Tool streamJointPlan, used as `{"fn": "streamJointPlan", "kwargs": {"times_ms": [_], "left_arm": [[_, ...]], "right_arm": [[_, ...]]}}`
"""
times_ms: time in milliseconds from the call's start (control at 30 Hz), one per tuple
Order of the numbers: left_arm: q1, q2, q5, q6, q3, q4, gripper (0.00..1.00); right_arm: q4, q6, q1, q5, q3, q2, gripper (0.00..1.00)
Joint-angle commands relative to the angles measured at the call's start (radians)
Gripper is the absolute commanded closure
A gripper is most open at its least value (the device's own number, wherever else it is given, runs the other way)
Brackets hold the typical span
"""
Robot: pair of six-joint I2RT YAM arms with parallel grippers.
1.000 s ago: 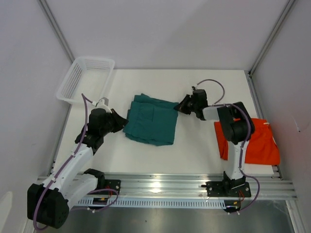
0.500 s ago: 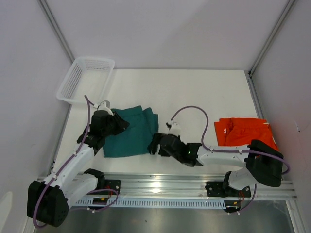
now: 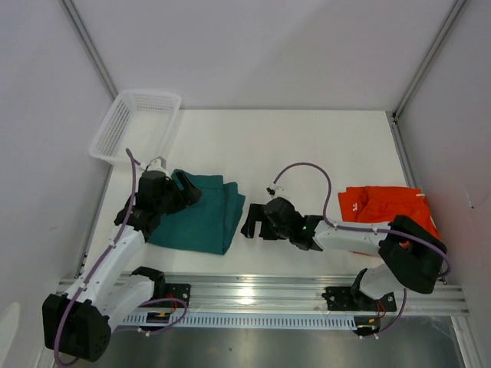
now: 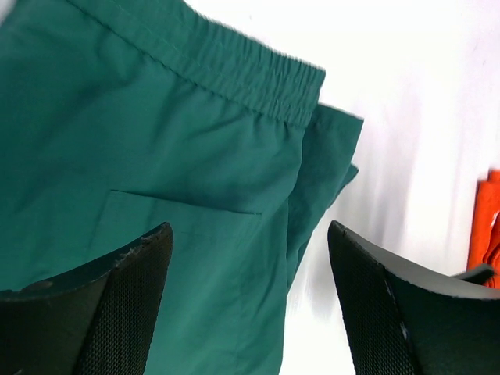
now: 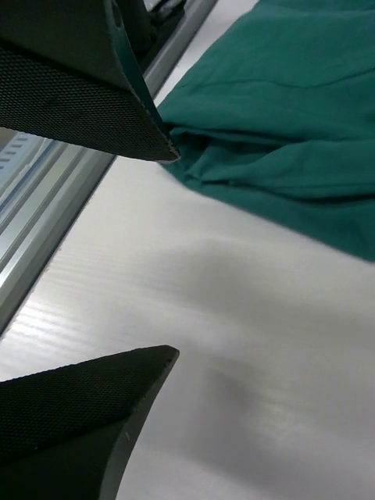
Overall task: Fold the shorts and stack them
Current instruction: Neatly place the folded shorts to the corner
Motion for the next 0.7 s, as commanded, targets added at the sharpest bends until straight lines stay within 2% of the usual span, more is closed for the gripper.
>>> {"fn": "streamJointPlan", "kwargs": {"times_ms": [0,200,333,500,633,667], "left_arm": [[0.036,-0.058,0.021,0.033,0.056,-0.047,0.18],[0.038,-0.097,0.032,0.035,0.089,-0.096,0.17],[0.038,-0.121,0.032,0.038,0.095,-0.116,0.17],[0.038,-0.129,0.023,0.045,0.106,-0.13,0.17],[0.04,-0.131,0.02,0.053,0.107,-0.139,0.17],[0.038,-0.132,0.018,0.053,0.107,-0.141,0.17]], "right_arm": [[0.162,-0.077,-0.031,-0.218,0.076,0.077,0.01],[0.338,0.029,-0.073,-0.357,0.113,0.269,0.01],[0.419,0.133,-0.062,-0.318,0.122,0.349,0.01],[0.415,0.179,-0.039,-0.238,0.17,0.422,0.0],[0.326,0.176,-0.031,-0.186,0.23,0.456,0.01],[0.306,0.17,-0.028,-0.169,0.26,0.465,0.06]]}}
